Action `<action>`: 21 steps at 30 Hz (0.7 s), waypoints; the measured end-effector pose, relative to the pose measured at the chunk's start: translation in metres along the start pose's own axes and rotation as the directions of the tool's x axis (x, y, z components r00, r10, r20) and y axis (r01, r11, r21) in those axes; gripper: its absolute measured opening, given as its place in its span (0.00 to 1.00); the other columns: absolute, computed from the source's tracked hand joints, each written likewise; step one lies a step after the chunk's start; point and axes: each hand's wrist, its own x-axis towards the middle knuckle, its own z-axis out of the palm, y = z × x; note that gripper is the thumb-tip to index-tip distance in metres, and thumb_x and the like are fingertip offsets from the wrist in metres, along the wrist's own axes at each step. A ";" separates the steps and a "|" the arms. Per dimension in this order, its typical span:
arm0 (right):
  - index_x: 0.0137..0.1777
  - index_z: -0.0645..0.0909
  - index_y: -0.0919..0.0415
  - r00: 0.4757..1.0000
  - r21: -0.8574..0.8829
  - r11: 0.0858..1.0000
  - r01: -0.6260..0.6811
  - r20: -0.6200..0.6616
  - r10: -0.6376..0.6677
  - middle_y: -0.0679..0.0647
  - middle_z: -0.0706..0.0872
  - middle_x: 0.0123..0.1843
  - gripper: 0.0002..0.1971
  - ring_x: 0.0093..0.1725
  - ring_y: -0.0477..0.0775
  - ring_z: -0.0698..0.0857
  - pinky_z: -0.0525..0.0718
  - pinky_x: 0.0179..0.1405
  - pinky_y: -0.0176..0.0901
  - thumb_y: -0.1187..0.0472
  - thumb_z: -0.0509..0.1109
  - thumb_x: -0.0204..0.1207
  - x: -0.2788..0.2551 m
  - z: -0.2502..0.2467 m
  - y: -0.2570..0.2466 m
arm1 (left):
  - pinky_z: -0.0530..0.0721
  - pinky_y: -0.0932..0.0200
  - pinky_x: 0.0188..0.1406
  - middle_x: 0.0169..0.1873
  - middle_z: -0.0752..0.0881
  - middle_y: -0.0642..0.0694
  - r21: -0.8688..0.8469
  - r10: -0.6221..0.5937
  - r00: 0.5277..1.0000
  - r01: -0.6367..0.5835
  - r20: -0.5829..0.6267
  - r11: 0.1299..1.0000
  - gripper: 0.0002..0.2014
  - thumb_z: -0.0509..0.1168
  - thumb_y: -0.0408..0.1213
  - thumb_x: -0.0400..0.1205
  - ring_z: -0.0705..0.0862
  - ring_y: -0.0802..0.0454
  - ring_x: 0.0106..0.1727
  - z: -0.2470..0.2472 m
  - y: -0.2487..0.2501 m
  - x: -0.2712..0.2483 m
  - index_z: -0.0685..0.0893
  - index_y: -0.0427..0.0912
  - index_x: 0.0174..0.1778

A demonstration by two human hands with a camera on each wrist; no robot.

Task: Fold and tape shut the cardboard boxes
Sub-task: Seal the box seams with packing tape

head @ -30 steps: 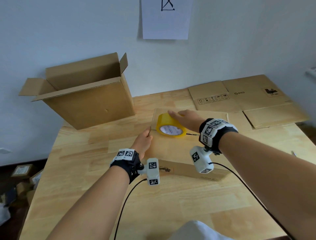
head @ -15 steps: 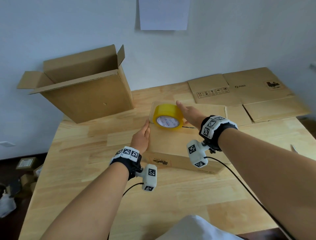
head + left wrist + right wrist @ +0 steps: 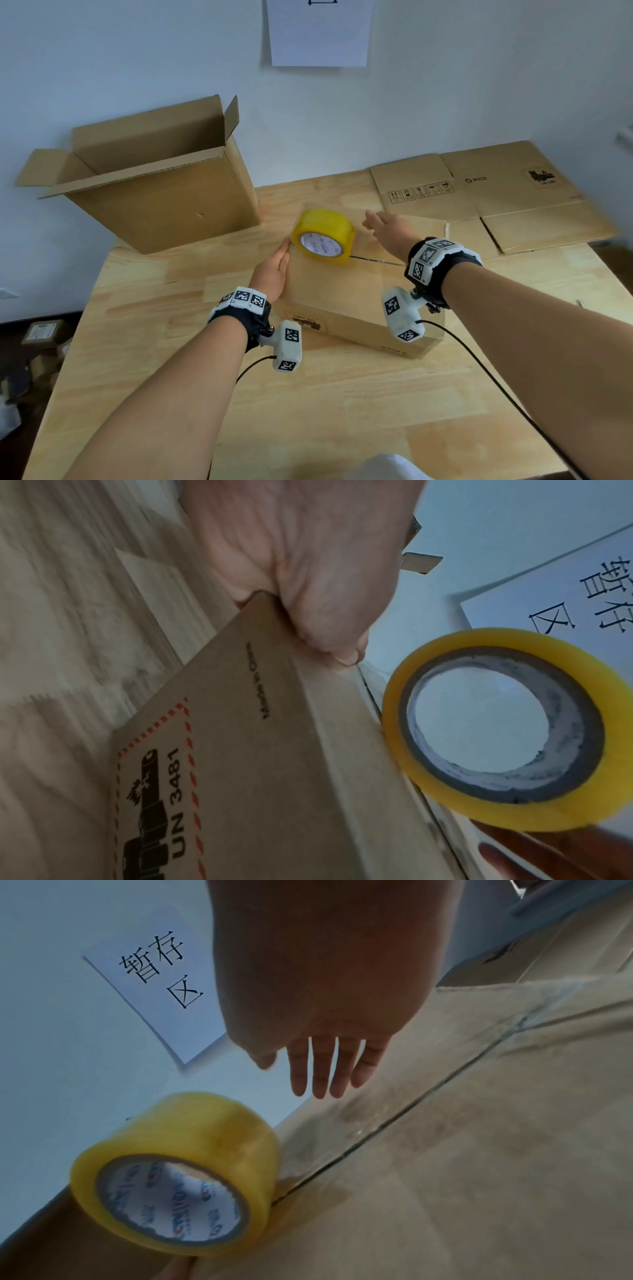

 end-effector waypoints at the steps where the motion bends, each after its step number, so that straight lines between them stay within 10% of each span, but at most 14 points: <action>1: 0.66 0.77 0.61 1.000 -0.064 0.998 -0.005 -0.021 0.004 0.57 0.82 0.64 0.19 0.62 0.57 0.80 0.74 0.59 0.46 0.50 0.54 0.85 0.003 -0.004 0.005 | 0.70 0.64 0.47 0.64 0.82 0.36 -0.001 -0.002 1.000 0.002 0.002 1.000 0.22 0.46 0.42 0.90 0.81 0.41 0.58 0.000 0.001 0.003 0.58 0.55 0.82; 6: 0.72 0.71 0.56 0.997 -0.374 0.926 -0.051 -0.080 0.023 0.57 0.70 0.75 0.22 0.73 0.60 0.70 0.69 0.72 0.58 0.54 0.64 0.79 0.021 -0.021 0.022 | 0.68 0.66 0.53 0.74 0.76 0.42 0.035 0.023 1.000 -0.023 0.001 0.999 0.22 0.47 0.41 0.90 0.77 0.41 0.70 -0.001 0.003 0.014 0.59 0.53 0.82; 21: 0.80 0.38 0.31 0.966 -0.727 0.683 0.069 0.220 0.136 0.57 0.30 0.83 0.59 0.80 0.72 0.32 0.43 0.71 0.82 0.27 0.74 0.55 0.021 -0.017 0.033 | 0.68 0.62 0.42 0.54 0.85 0.32 0.042 0.020 0.998 -0.018 -0.052 0.999 0.18 0.48 0.40 0.90 0.82 0.34 0.56 0.006 0.003 0.014 0.72 0.45 0.75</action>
